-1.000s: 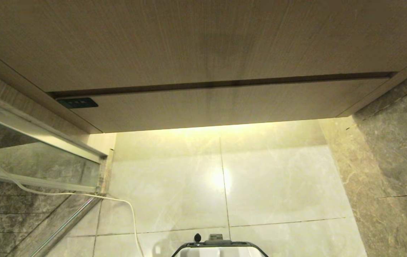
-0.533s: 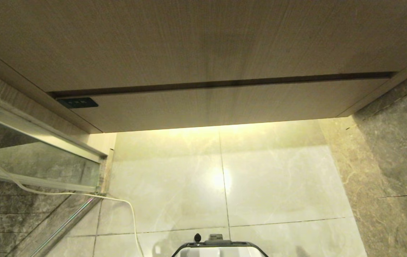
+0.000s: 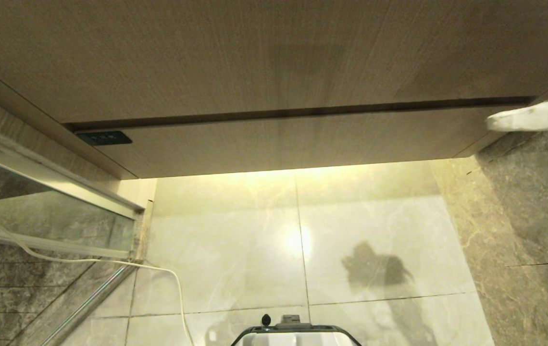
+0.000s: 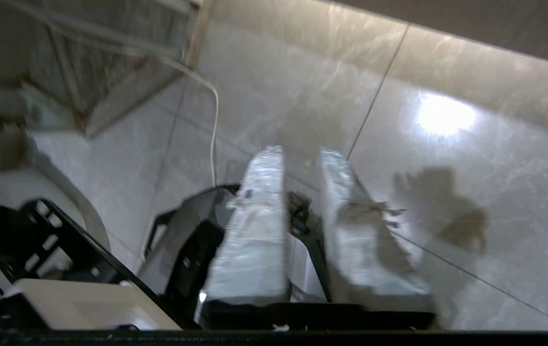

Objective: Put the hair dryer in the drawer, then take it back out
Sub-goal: Pull open the drawer

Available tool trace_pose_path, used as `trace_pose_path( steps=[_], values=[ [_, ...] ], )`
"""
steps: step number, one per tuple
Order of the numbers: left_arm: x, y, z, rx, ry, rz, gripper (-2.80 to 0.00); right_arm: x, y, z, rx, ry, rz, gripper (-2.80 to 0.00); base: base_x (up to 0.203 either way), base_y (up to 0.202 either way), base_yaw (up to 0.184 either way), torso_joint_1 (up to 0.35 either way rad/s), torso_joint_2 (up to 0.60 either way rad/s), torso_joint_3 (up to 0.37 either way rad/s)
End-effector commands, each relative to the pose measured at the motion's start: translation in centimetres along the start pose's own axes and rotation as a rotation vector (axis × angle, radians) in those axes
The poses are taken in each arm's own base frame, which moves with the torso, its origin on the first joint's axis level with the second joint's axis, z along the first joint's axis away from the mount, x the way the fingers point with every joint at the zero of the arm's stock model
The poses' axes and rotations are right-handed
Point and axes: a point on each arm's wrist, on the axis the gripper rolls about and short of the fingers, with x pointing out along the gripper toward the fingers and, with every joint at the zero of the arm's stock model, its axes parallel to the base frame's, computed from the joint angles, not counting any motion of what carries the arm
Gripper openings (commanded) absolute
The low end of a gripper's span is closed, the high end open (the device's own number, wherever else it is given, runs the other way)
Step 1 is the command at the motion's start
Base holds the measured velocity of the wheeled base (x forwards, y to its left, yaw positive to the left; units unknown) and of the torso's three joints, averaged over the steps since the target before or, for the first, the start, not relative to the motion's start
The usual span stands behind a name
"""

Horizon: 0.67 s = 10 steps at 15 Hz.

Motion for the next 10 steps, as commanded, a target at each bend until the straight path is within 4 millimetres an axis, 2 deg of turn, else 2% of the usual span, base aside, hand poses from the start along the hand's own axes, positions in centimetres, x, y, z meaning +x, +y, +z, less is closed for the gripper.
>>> trace_pose_path(
  steps=[1,4,6,9,10],
  values=[
    [0.0,0.0,0.0,0.0,0.002,0.0,-2.8,6.7,-1.6,-1.3,-0.059,0.178,-0.003,0.0,0.0,0.0,0.0,0.0,0.0,0.0],
    [0.0,0.0,0.0,0.0,0.002,0.0,-2.8,10.0,-2.7,-3.5,-0.232,0.351,-0.316,0.0,0.0,0.0,0.0,0.0,0.0,0.0],
    [0.0,0.0,0.0,0.0,0.002,0.0,-2.8,13.5,-2.7,-4.4,-0.328,0.356,-0.35,0.0,0.0,0.0,0.0,0.0,0.0,0.0],
    [0.0,0.0,0.0,0.0,0.002,0.0,-2.8,16.0,-2.2,-4.5,-0.475,0.304,-0.392,0.0,0.0,0.0,0.0,0.0,0.0,0.0],
    [0.0,0.0,0.0,0.0,0.002,0.0,-2.8,16.3,-2.0,-4.6,-0.508,0.296,-0.401,0.0,0.0,0.0,0.0,0.0,0.0,0.0]
  ],
)
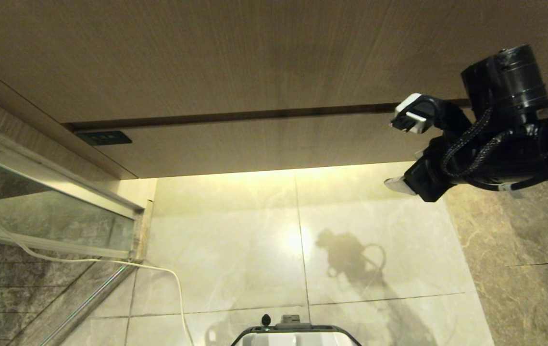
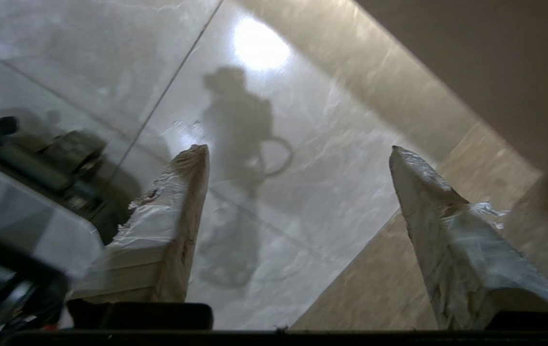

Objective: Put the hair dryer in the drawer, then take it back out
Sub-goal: Pull open the drawer

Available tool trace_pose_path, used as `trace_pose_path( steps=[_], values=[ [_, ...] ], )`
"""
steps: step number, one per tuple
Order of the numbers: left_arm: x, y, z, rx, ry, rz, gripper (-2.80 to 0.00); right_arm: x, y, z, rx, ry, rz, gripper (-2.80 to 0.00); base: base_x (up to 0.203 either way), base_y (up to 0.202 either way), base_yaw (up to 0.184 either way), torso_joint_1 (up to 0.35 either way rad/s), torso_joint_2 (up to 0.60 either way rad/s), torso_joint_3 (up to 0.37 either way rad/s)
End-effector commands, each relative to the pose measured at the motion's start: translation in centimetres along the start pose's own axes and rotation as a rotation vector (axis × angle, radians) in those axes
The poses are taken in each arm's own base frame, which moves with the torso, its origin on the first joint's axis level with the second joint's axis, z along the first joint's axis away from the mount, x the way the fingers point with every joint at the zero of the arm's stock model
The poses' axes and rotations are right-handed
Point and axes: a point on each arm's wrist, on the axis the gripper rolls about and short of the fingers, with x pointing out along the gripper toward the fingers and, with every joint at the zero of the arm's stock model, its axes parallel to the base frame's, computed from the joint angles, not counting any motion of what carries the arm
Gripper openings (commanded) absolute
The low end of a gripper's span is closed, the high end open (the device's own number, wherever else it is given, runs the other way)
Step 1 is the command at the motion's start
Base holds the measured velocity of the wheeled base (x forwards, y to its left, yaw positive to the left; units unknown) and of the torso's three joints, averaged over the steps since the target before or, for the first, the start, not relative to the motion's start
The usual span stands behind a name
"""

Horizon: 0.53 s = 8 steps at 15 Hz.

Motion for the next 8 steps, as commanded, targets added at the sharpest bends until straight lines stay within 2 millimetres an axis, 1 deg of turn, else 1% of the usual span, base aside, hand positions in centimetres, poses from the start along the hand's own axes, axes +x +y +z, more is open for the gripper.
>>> trace_pose_path(
  steps=[1,2,3,5,6,8],
  values=[
    [0.0,0.0,0.0,0.0,0.001,0.0,-2.8,1.4,1.0,0.0,-0.068,-0.017,-0.007,0.0,0.0,0.0,0.0,0.0,0.0,0.0],
    [0.0,0.0,0.0,0.0,0.002,0.0,-2.8,1.8,1.4,-0.3,-0.115,-0.054,-0.024,0.0,0.0,0.0,0.0,0.0,0.0,0.0],
    [0.0,0.0,0.0,0.0,0.002,0.0,-2.8,2.5,2.0,-1.1,-0.181,-0.103,-0.05,0.0,0.0,0.0,0.0,0.0,0.0,0.0],
    [0.0,0.0,0.0,0.0,0.002,0.0,-2.8,3.3,2.3,-1.2,-0.3,-0.29,-0.168,0.0,0.0,0.0,0.0,0.0,0.0,0.0],
    [0.0,0.0,0.0,0.0,0.002,0.0,-2.8,3.6,2.8,-1.8,-0.358,-0.357,-0.196,0.0,0.0,0.0,0.0,0.0,0.0,0.0],
    [0.0,0.0,0.0,0.0,0.002,0.0,-2.8,4.1,3.2,-2.4,-0.432,-0.499,-0.189,0.0,0.0,0.0,0.0,0.0,0.0,0.0]
  ],
)
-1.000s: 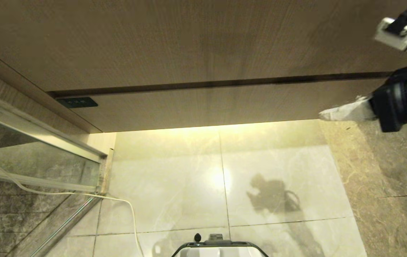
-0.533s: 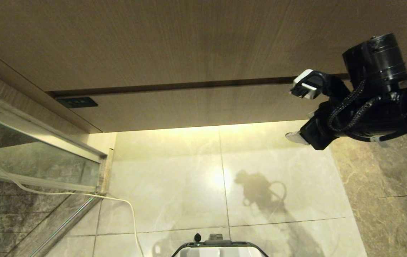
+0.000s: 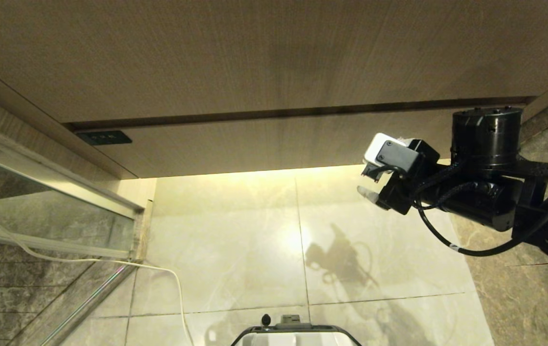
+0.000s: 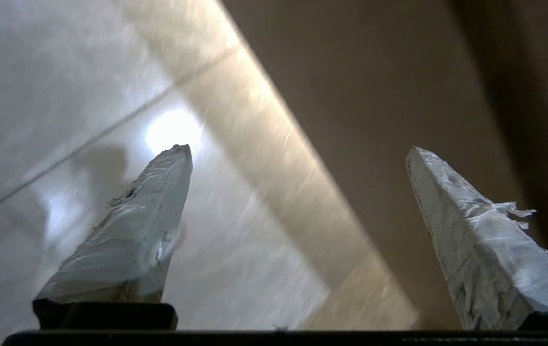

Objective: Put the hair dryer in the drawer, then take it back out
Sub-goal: Pull open the drawer

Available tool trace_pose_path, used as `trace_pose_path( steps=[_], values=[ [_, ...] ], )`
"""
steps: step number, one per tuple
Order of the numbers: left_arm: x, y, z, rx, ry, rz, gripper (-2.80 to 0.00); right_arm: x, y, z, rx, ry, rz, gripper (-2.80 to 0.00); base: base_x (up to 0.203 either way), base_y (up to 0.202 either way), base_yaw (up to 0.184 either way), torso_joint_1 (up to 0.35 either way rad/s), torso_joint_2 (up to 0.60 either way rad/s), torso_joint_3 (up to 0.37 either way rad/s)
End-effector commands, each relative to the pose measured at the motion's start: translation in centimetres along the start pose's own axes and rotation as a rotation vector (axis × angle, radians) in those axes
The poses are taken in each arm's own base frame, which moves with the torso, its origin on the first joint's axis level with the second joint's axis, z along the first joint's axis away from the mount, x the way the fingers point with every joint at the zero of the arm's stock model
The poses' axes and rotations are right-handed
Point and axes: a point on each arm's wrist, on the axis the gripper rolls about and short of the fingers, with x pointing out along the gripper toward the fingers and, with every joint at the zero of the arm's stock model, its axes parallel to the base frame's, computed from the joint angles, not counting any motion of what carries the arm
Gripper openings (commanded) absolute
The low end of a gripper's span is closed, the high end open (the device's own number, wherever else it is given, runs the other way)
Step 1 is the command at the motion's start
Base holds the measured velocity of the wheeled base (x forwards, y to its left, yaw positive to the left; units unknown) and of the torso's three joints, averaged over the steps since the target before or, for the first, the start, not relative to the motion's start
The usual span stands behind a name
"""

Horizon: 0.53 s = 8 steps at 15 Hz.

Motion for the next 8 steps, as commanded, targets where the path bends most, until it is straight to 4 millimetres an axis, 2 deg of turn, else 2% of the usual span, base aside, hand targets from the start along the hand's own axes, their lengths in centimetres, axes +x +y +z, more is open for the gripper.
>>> trace_pose_path(
  steps=[1,3,8],
  values=[
    [0.0,0.0,0.0,0.0,0.002,0.001,-2.8,0.4,-0.1,-0.5,-0.073,-0.21,-0.094,0.0,0.0,0.0,0.0,0.0,0.0,0.0],
    [0.0,0.0,0.0,0.0,0.002,0.001,-2.8,1.1,-0.6,-1.5,-0.13,-0.255,-0.111,0.0,0.0,0.0,0.0,0.0,0.0,0.0],
    [0.0,0.0,0.0,0.0,0.002,0.001,-2.8,2.5,-1.8,-2.4,-0.137,-0.244,-0.147,0.0,0.0,0.0,0.0,0.0,0.0,0.0]
  ],
)
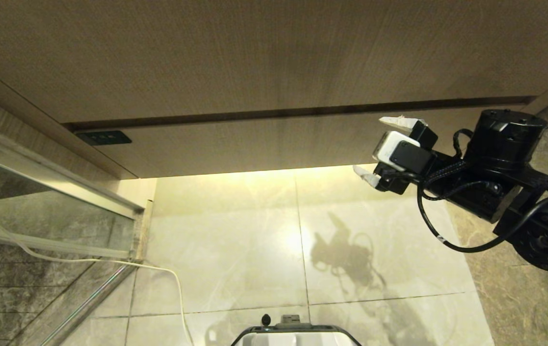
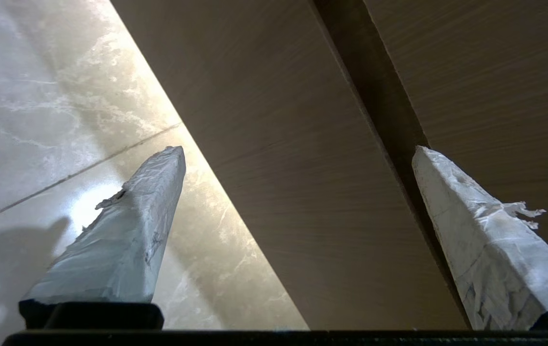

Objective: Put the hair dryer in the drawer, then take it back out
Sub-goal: Pull open the drawer

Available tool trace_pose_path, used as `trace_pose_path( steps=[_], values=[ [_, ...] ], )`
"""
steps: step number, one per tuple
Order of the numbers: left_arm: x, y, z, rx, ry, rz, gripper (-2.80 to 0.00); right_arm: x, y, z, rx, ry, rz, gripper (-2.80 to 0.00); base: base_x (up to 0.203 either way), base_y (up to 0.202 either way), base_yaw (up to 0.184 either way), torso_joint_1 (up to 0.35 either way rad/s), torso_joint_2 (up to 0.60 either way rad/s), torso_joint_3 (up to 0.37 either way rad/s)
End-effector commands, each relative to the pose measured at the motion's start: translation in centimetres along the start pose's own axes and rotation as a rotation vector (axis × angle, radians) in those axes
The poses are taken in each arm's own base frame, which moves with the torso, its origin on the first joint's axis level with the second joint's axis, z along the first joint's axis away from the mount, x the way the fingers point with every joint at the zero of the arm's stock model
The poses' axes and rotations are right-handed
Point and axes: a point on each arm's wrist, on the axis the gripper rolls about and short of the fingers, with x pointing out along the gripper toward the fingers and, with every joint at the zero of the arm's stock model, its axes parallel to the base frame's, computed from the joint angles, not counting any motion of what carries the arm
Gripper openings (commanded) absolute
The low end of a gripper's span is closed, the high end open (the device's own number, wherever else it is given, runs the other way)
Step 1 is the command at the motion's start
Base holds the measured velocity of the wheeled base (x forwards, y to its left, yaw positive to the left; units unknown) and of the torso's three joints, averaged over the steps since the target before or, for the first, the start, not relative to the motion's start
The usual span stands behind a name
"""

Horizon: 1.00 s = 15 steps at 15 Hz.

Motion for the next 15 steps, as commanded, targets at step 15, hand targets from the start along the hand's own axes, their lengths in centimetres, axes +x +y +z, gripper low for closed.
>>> trace_pose_path(
  steps=[15],
  values=[
    [0.0,0.0,-0.1,0.0,0.002,0.0,-2.8,4.1,0.3,-2.0,-0.14,0.042,0.068,0.0,0.0,0.0,0.0,0.0,0.0,0.0]
  ],
)
